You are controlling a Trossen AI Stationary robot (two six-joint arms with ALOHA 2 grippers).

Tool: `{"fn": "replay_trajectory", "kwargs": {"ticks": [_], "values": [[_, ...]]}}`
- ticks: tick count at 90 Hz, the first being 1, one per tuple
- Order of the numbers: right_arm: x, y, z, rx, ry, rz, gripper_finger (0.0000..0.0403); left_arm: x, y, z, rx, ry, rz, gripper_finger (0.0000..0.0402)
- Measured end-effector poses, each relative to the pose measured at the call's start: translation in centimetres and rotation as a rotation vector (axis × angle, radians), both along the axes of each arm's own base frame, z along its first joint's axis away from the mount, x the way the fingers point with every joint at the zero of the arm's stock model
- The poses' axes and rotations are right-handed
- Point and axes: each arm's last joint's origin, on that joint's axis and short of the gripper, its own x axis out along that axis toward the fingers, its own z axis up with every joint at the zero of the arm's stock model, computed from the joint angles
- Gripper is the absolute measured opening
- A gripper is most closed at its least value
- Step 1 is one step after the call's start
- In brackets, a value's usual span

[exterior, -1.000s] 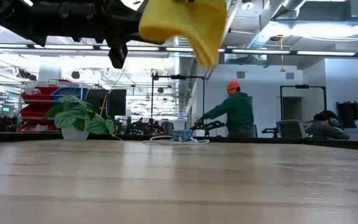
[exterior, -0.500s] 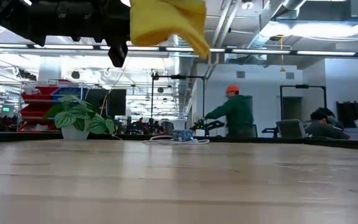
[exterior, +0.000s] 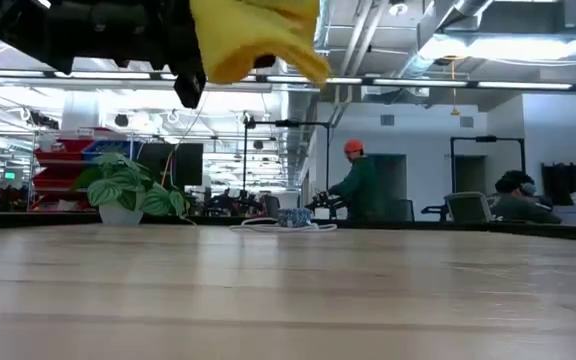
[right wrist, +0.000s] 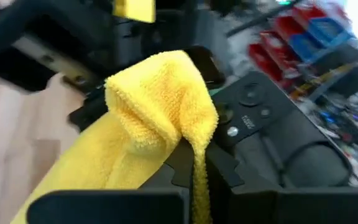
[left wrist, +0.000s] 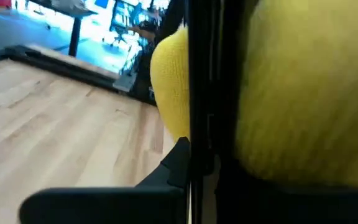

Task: Apply microfiber cloth
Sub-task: Wipe the cellphone using a microfiber cloth

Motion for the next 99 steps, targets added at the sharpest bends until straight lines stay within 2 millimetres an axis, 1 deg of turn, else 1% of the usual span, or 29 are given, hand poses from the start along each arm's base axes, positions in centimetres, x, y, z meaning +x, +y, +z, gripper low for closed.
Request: {"fn": "replay_trajectory", "kwargs": {"ticks": [10,19,31,41,46,52,62,66,71,73,76,84,92,99], "values": [[-0.5,-0.1,-0.8,0.013,0.061,-0.048,0.0,0.0,0.0,-0.2,0.005,0.025,0.014,0.001],[-0.9,0.2,-0.8,-0.082,0.067,-0.122,0.0,-0.1,0.1,-0.5,0.009,0.057,0.027,0.001],[-1.2,0.7,1.0,-0.25,0.038,-0.251,0.0,-0.2,0.0,-1.0,0.006,0.116,-0.011,0.001],[-1.4,0.8,2.6,-0.345,0.006,-0.366,0.0,-0.2,-0.3,-1.2,0.012,0.136,-0.058,0.001],[-1.3,0.8,3.0,-0.34,-0.007,-0.369,0.0,-0.2,-0.4,-1.2,0.011,0.13,-0.073,0.001],[-1.3,1.1,3.0,-0.321,-0.009,-0.339,0.0,-0.2,-0.4,-1.0,0.01,0.113,-0.06,0.001],[-1.5,1.7,2.1,-0.298,0.01,-0.297,0.0,-0.2,-0.4,-0.8,0.005,0.087,-0.052,0.001],[-1.7,2.1,2.0,-0.331,0.006,-0.344,0.0,-0.2,-0.4,-0.7,0.004,0.084,-0.054,0.001],[-2.2,2.6,2.0,-0.414,-0.007,-0.458,0.0,-0.2,-0.4,-0.8,0.003,0.087,-0.05,0.001],[-2.5,2.7,2.1,-0.448,-0.02,-0.517,0.0,-0.2,-0.4,-0.8,0.003,0.091,-0.046,0.001],[-2.7,2.9,2.3,-0.468,-0.031,-0.551,0.0,-0.2,-0.4,-0.9,0.001,0.094,-0.043,0.001],[-3.4,2.9,3.8,-0.412,-0.102,-0.57,0.0,-0.2,-0.4,-0.9,-0.007,0.1,-0.044,0.001],[-3.7,3.0,5.0,-0.373,-0.151,-0.581,0.0,-0.2,-0.2,-1.0,-0.018,0.108,-0.029,0.001],[-3.8,3.2,5.3,-0.378,-0.145,-0.572,0.0,-0.2,-0.1,-1.1,-0.027,0.12,0.008,0.001]]}}
